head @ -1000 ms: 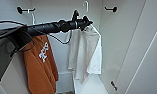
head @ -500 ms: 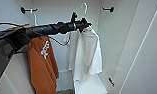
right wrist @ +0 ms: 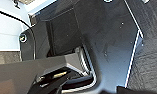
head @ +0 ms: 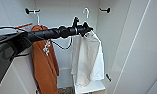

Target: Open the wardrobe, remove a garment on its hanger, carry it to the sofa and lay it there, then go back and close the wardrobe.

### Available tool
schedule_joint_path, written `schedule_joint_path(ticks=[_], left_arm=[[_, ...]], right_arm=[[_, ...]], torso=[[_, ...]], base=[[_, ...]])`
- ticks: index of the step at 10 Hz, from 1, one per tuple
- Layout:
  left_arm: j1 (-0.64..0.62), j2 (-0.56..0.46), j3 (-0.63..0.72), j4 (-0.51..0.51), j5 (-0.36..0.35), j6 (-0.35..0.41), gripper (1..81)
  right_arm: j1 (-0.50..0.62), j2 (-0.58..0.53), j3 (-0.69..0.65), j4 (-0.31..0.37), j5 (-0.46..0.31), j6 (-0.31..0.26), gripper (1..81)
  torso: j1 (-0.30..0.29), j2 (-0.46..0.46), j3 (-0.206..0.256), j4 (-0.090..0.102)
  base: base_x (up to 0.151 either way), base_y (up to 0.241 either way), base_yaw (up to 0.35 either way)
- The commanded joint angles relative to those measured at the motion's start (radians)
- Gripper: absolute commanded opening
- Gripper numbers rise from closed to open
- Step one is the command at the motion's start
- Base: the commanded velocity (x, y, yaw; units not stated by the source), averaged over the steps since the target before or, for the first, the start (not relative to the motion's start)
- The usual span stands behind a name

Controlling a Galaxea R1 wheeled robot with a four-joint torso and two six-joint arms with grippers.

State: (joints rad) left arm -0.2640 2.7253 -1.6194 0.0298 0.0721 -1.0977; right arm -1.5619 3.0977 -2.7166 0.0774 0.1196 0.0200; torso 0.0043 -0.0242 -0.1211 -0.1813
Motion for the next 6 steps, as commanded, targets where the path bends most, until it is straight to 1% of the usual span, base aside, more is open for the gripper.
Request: schedule_joint_path(ticks=[1,3,5,6], left_arm=[[-0.186,0.002,0.018,0.03,-0.051,0.021,1.0],[-0.169,-0.001,0.042,0.03,-0.052,0.022,1.0],[-0.152,-0.005,0.07,0.033,-0.083,0.024,1.0],[-0.143,-0.007,0.081,0.033,-0.086,0.025,1.0]], right_arm=[[0.03,0.006,0.005,0.004,-0.057,-0.002,81.1],[0.032,0.006,0.005,0.004,-0.057,-0.002,81.1],[0.032,0.006,0.005,0.004,-0.047,-0.002,81.1],[0.029,0.006,0.005,0.004,-0.047,-0.002,81.1]], torso=[[0.0,0.0,0.0,0.0],[0.0,0.0,0.0,0.0],[0.0,0.0,0.0,0.0],[0.0,0.0,0.0,0.0]], base=[[-0.107,0.0,0.0],[-0.106,0.0,0.0],[-0.107,0.0,0.0],[-0.106,0.0,0.0]])
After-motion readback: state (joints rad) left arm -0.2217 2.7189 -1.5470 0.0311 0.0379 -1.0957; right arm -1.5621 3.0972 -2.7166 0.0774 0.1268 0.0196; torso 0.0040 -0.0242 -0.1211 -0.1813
